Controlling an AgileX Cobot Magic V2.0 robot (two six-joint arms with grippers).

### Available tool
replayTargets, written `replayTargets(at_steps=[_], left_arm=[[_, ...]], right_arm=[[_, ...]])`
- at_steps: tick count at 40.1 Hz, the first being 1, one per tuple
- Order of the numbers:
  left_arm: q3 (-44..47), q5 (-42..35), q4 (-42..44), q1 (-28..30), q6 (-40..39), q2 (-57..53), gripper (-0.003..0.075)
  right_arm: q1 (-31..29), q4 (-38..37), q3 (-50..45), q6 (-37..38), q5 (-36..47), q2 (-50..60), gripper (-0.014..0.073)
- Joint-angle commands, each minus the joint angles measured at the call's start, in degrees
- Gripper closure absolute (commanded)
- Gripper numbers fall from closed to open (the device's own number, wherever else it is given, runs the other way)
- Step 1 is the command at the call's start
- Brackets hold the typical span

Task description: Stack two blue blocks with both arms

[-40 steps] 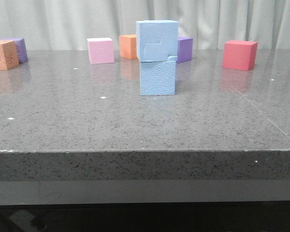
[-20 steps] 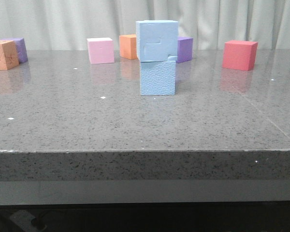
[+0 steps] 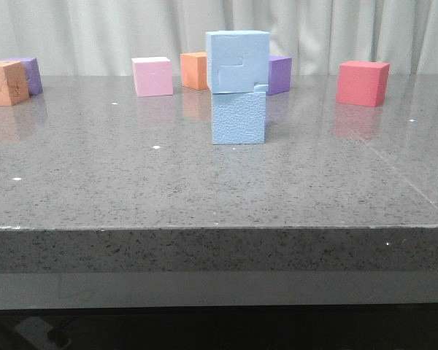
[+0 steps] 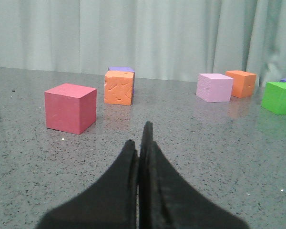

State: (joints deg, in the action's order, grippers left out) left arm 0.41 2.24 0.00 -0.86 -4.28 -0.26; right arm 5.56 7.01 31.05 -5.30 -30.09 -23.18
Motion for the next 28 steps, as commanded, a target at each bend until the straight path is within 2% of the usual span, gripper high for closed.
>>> replayTargets(at_steps=[1, 7, 11, 17, 28], left_arm=[[0.1, -5.0, 0.0, -0.4, 0.2, -1.1, 0.0741], [0.1, -5.0, 0.0, -0.4, 0.2, -1.1, 0.0741], [0.1, -5.0, 0.0, -0.4, 0.2, -1.1, 0.0741], [0.1, -5.0, 0.0, -0.4, 0.2, -1.1, 0.0741], [0.1, -5.0, 0.0, -0.4, 0.2, -1.0, 0.0741]], right_arm=[[-3.2, 0.1, -7.4, -0.2, 16.6, 5.0, 0.0713], [-6.1, 0.1, -21.4, -0.2, 29.3, 13.8, 0.0713], [-6.4, 0.1, -27.3, -0.2, 33.3, 18.6, 0.0713], [-6.5, 0.1, -32.3, -0.2, 34.2, 25.2, 0.0713], [-4.9, 0.1, -32.3, -0.2, 32.5, 24.8, 0.0713]])
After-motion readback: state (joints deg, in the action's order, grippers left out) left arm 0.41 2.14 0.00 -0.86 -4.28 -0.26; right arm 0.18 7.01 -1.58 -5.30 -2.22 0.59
